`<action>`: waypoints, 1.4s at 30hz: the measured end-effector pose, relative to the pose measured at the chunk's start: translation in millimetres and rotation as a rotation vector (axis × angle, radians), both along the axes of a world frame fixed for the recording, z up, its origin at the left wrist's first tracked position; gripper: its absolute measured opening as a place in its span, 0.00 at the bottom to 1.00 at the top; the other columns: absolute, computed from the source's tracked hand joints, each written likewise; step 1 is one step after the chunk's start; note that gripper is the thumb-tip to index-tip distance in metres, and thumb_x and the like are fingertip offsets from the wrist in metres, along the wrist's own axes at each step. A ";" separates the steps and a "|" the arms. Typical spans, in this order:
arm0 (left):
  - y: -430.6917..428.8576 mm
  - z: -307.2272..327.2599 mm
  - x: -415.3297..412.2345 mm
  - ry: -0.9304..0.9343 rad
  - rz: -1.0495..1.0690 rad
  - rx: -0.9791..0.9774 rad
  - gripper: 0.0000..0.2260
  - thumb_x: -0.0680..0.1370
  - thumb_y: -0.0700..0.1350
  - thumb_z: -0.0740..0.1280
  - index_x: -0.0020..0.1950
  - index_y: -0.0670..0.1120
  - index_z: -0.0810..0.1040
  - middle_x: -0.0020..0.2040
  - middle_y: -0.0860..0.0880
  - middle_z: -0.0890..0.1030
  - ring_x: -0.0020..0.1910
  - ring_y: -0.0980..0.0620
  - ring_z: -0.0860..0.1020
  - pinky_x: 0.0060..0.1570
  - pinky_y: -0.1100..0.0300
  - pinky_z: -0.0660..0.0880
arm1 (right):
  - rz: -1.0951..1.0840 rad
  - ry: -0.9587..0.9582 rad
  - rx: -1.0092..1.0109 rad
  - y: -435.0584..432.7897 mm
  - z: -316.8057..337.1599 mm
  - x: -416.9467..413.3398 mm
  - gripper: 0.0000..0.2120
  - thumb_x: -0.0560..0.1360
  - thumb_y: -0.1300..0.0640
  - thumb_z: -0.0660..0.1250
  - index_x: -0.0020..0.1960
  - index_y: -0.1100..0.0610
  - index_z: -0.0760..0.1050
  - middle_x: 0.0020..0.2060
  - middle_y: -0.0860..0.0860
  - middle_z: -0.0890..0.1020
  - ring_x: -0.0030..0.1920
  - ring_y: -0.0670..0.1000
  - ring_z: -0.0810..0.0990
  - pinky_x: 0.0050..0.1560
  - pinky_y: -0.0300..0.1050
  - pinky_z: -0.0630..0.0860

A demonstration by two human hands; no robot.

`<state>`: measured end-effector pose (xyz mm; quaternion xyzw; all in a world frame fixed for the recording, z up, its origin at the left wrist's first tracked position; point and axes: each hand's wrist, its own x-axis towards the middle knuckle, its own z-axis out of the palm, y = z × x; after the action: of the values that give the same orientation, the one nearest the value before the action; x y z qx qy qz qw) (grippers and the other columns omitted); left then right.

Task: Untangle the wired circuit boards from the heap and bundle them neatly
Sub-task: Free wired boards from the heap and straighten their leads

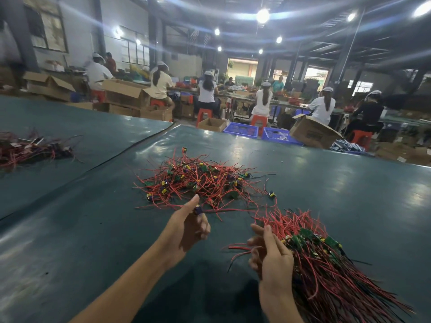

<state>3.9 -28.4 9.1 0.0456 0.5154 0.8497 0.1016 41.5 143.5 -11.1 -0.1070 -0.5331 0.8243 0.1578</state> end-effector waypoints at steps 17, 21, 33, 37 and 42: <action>25.7 -8.4 11.2 0.067 -0.062 -0.359 0.25 0.70 0.63 0.64 0.39 0.41 0.82 0.31 0.46 0.80 0.29 0.52 0.78 0.32 0.63 0.75 | 0.207 0.139 0.282 -16.0 2.0 15.7 0.11 0.63 0.54 0.75 0.44 0.55 0.86 0.34 0.60 0.83 0.32 0.52 0.79 0.35 0.44 0.79; 27.7 -7.0 13.2 0.087 -0.072 -0.332 0.21 0.72 0.60 0.63 0.34 0.43 0.81 0.31 0.46 0.78 0.28 0.53 0.76 0.32 0.62 0.75 | 0.170 0.043 0.227 -16.1 4.4 16.1 0.10 0.65 0.47 0.72 0.40 0.52 0.85 0.30 0.55 0.82 0.28 0.48 0.77 0.29 0.38 0.74; 28.3 -10.8 15.8 -0.087 -0.372 -0.057 0.12 0.72 0.55 0.68 0.38 0.48 0.82 0.33 0.48 0.78 0.31 0.52 0.76 0.36 0.60 0.74 | 0.268 -0.032 -0.129 -12.8 17.9 19.9 0.08 0.68 0.57 0.71 0.36 0.62 0.85 0.37 0.62 0.85 0.32 0.56 0.85 0.32 0.48 0.82; 35.8 -21.0 19.8 0.190 -0.279 -0.239 0.06 0.67 0.49 0.72 0.41 0.49 0.80 0.37 0.45 0.80 0.33 0.50 0.76 0.36 0.60 0.73 | 0.207 -0.008 -0.120 -13.4 21.7 22.3 0.09 0.68 0.56 0.70 0.38 0.60 0.86 0.32 0.61 0.83 0.26 0.54 0.81 0.28 0.44 0.80; 41.3 -19.0 24.4 0.279 -0.104 -0.210 0.21 0.76 0.60 0.67 0.39 0.42 0.80 0.32 0.45 0.76 0.30 0.51 0.74 0.34 0.60 0.73 | 0.191 -0.003 0.022 -22.3 17.1 21.2 0.08 0.68 0.57 0.71 0.39 0.61 0.86 0.29 0.60 0.80 0.28 0.53 0.75 0.35 0.46 0.76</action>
<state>28.3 13.0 -10.0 0.1790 0.6073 0.7702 0.0772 62.7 121.2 5.9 -0.0550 -0.5502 0.8295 0.0789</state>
